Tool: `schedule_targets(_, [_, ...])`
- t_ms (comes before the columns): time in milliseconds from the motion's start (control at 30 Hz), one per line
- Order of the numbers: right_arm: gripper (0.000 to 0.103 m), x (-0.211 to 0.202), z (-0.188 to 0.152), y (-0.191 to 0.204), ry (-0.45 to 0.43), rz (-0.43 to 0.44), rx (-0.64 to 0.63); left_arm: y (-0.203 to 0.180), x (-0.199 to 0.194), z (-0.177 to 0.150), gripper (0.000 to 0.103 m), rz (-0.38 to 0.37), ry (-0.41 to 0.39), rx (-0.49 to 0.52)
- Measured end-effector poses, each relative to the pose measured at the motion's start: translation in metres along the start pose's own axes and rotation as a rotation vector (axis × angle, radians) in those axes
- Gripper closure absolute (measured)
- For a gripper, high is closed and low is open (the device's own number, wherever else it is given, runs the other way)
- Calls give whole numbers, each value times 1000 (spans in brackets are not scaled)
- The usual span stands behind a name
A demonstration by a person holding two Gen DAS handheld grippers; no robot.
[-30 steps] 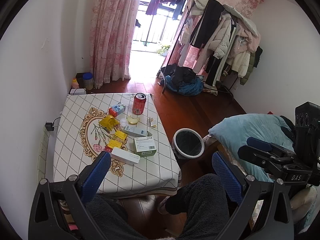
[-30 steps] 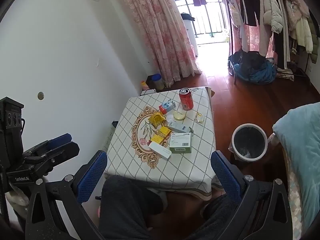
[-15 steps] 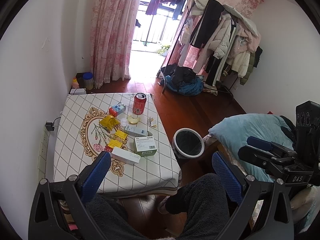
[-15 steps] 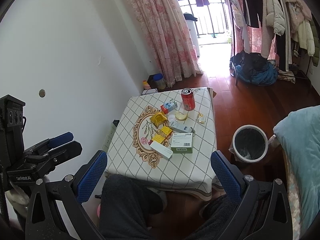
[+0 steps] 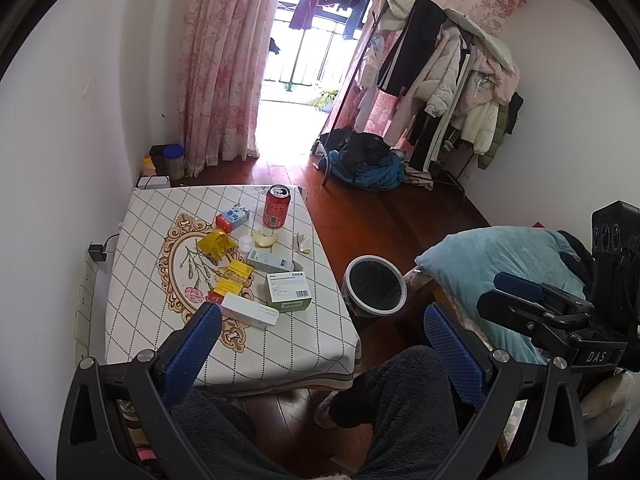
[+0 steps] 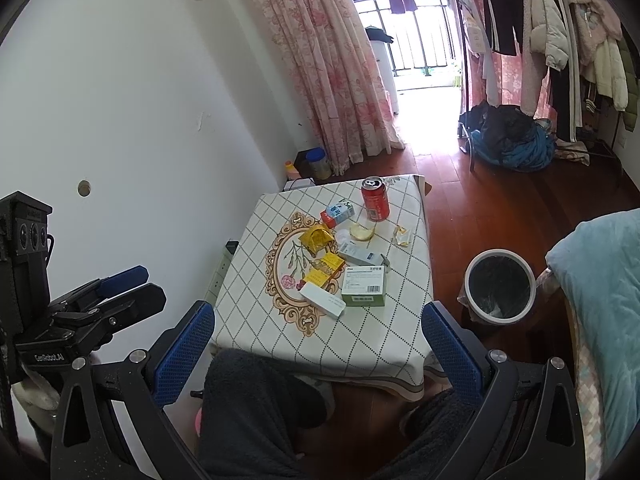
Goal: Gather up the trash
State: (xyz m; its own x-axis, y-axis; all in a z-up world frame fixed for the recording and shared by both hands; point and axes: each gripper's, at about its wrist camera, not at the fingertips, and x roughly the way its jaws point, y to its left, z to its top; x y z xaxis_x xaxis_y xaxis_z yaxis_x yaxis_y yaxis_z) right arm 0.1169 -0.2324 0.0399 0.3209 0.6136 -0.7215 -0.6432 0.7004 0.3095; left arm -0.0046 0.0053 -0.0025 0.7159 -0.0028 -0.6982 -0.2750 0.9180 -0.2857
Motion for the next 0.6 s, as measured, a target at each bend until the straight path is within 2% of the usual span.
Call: schedule_targets(600, [0, -8, 0, -2, -15, -4, 3, -8, -5, 4, 0, -9, -3, 3])
